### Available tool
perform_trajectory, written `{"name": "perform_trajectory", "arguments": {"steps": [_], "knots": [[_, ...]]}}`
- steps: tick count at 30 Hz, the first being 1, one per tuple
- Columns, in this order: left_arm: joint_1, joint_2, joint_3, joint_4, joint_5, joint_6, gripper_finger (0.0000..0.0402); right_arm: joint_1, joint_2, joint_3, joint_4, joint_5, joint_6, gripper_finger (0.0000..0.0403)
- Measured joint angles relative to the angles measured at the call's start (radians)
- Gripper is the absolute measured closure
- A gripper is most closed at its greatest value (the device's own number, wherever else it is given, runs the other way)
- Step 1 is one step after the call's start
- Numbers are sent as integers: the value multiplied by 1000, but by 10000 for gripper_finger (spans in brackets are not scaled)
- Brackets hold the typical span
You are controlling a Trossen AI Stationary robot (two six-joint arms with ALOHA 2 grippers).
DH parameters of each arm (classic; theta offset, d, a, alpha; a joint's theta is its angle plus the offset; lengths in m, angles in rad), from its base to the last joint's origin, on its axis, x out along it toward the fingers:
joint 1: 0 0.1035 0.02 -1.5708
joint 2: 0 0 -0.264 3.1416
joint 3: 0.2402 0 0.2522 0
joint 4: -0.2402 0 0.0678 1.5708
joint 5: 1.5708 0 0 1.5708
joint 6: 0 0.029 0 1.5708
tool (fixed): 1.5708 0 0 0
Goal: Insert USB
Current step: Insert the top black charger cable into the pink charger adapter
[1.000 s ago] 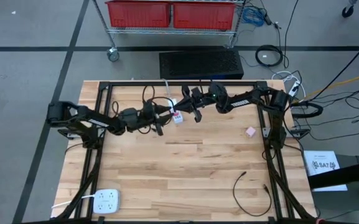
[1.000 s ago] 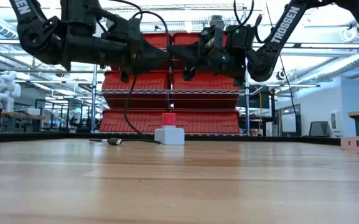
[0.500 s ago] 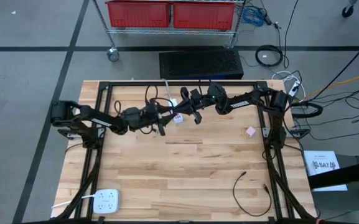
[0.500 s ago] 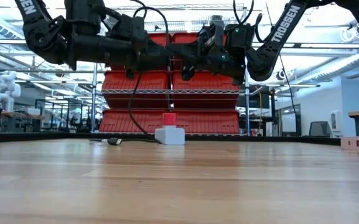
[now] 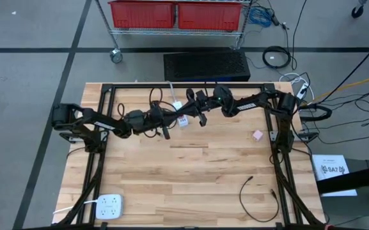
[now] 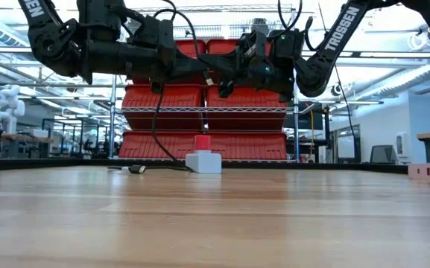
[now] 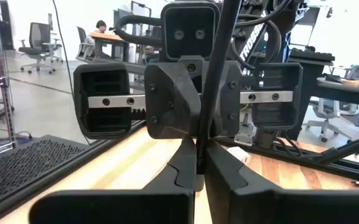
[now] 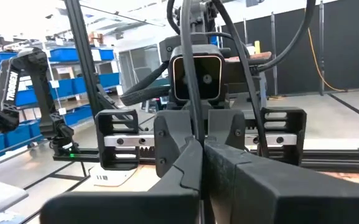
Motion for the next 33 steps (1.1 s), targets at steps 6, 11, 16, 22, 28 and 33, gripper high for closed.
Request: {"name": "perform_trajectory", "arguments": {"steps": [6, 11, 16, 22, 28, 33], "knots": [[-1, 0, 1, -6, -46, 22, 387, 0, 0, 0, -5, 6, 2, 402], [-1, 0, 3, -12, -94, 21, 387, -18, -3, 0, -11, -2, 20, 402], [4, 0, 3, -48, -224, 10, 387, -65, -61, -1, -104, -38, 30, 391], [3, 0, 3, -90, -337, -83, 387, -104, -168, -1, -566, 130, -217, 369], [-3, 0, 3, -122, -401, -121, 387, -43, -139, 0, -932, 494, -403, 385], [-5, 0, 3, -145, -425, -178, 387, 37, -52, 0, -943, 622, -363, 401]]}}
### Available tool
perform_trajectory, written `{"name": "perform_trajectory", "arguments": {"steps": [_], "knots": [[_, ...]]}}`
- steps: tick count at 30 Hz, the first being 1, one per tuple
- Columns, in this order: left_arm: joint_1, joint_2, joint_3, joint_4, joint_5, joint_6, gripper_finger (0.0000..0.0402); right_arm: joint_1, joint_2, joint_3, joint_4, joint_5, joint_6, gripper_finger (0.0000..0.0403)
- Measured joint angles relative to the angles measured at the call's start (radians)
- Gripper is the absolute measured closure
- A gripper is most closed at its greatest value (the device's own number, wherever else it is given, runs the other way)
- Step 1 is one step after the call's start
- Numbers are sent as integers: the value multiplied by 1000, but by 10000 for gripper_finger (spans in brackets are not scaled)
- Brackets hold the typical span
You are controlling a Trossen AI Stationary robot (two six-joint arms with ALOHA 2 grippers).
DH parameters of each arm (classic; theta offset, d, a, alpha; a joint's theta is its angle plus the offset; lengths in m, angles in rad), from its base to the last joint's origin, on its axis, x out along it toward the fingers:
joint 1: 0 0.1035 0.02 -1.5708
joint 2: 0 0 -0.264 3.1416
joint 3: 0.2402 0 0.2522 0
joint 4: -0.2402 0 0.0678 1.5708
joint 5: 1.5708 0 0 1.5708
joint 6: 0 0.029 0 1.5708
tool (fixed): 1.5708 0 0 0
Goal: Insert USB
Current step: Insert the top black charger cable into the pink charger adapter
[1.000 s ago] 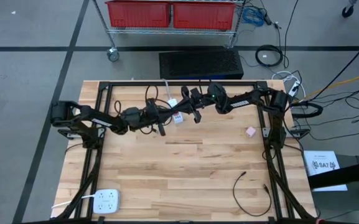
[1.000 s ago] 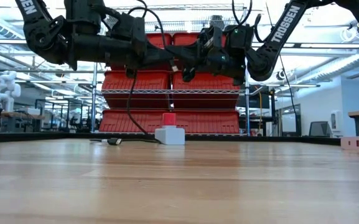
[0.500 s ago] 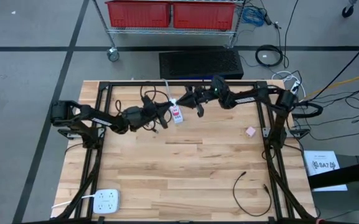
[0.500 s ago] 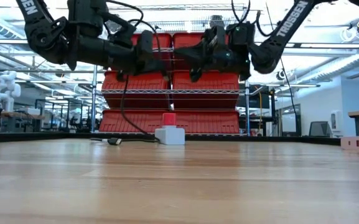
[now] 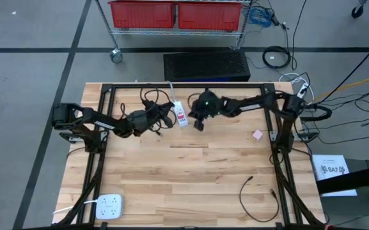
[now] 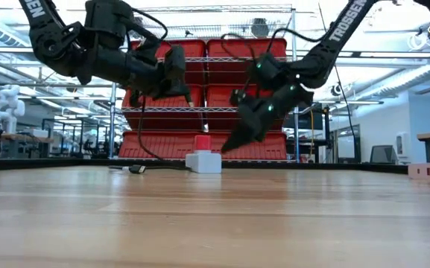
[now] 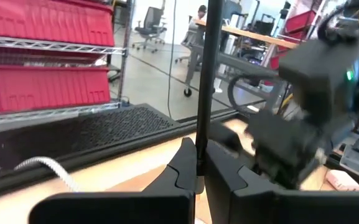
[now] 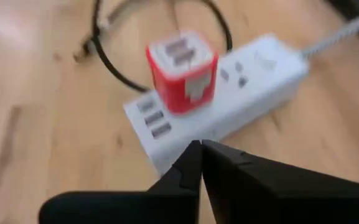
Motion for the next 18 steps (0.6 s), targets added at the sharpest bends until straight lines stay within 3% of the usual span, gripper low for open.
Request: {"name": "perform_trajectory", "arguments": {"steps": [7, 13, 18], "knots": [[-22, 0, -1, -46, -87, -48, 387, 84, 81, 0, 144, 30, 136, 402], [-44, 0, -1, -106, -228, -117, 387, 142, 97, 2, 258, 29, 181, 403], [-76, 13, -1, -136, -301, -200, 387, 152, 88, 6, 250, 125, 177, 403]]}}
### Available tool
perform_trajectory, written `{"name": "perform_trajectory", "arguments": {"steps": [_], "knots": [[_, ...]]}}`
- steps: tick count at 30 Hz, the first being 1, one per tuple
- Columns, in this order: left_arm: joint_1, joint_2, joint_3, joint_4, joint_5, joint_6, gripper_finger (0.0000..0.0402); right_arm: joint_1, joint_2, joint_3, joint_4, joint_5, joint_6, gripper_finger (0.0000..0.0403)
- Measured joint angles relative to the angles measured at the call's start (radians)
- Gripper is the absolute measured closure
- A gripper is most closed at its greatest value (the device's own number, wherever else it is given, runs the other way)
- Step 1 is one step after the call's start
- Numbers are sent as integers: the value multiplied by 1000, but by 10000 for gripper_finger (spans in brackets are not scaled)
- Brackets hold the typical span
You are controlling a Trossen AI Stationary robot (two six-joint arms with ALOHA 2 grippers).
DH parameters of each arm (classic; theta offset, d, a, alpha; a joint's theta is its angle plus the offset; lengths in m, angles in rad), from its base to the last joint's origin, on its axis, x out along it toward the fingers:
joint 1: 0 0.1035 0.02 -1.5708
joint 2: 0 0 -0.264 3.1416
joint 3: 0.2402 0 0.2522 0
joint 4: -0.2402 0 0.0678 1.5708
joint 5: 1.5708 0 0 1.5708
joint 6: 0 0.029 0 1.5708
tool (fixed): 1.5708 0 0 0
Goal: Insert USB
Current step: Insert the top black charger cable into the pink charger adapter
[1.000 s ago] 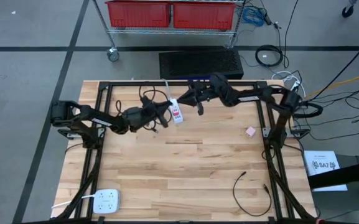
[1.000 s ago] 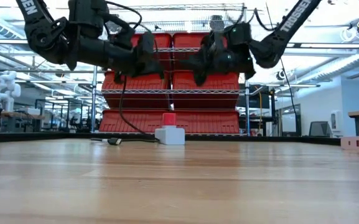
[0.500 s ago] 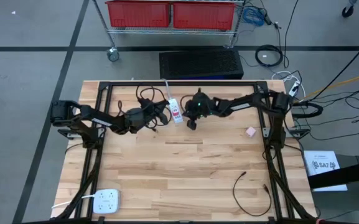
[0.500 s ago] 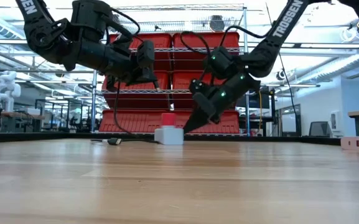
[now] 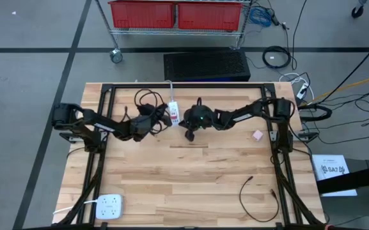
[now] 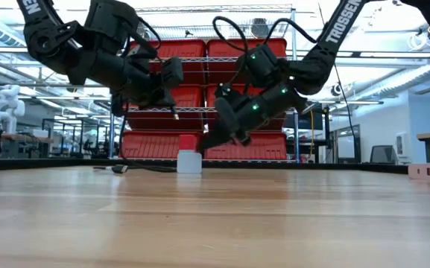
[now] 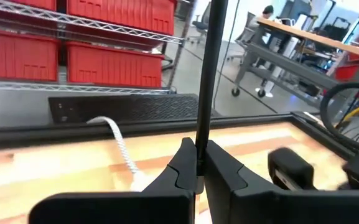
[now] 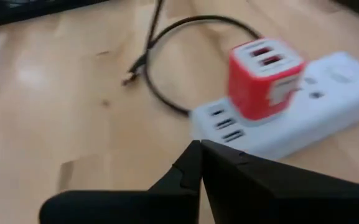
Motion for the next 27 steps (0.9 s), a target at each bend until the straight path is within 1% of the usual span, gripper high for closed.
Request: {"name": "perform_trajectory", "arguments": {"steps": [5, 7, 9, 11, 14, 18, 22, 27], "knots": [[-30, 60, 56, -6, -13, -27, 387, -9, -40, -7, -157, 73, -30, 403], [-36, 95, 95, -13, -12, -2, 387, -8, -71, -33, -230, 113, -56, 403], [-37, 122, 139, -48, -10, 25, 387, -6, -111, -82, -252, 136, -64, 403], [-35, 140, 177, -109, -10, 26, 387, -7, -161, -152, -238, 138, -54, 403], [-29, 143, 211, -224, -9, 20, 387, -29, -236, -269, -169, 136, -6, 403], [-10, 137, 235, -332, -11, -70, 387, -51, -331, -379, -83, 137, 54, 403], [-3, 137, 257, -435, -14, -177, 387, -51, -392, -401, -74, 135, 59, 403], [-11, 141, 268, -433, -19, -187, 387, -44, -411, -401, -60, 134, 38, 403]]}}
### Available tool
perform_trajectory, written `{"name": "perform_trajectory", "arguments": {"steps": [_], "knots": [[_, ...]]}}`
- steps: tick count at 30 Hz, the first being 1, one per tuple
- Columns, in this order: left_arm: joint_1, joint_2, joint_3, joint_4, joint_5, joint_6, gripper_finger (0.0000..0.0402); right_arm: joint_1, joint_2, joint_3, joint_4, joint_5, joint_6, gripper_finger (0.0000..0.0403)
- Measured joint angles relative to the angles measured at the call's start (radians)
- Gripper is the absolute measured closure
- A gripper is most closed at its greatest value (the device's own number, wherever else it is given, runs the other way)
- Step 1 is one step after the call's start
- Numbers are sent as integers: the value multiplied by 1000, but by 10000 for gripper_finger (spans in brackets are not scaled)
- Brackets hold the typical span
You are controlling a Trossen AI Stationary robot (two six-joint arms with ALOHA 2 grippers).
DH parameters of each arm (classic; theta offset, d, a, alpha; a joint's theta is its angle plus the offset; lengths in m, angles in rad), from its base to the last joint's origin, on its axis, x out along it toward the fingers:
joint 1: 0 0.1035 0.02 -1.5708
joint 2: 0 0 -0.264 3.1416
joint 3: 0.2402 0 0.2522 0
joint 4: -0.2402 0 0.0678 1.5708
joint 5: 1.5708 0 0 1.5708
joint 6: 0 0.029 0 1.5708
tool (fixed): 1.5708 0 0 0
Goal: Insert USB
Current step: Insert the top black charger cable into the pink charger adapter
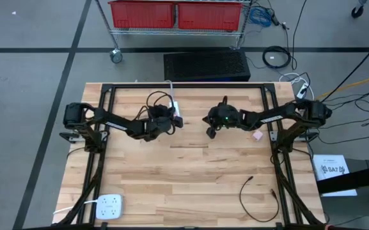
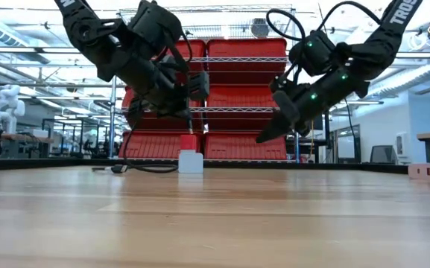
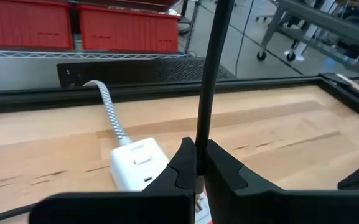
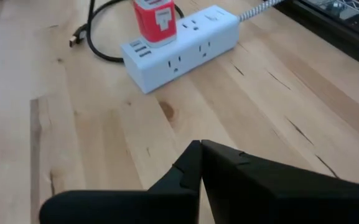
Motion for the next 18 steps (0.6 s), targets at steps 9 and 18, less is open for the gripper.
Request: {"name": "perform_trajectory", "arguments": {"steps": [9, 18], "knots": [[-20, 5, 0, -16, -58, -29, 387, -1, 0, 0, 3, -1, 2, 403], [-47, 41, 43, -50, -97, -94, 387, -1, 0, 0, 3, 0, 1, 403]]}}
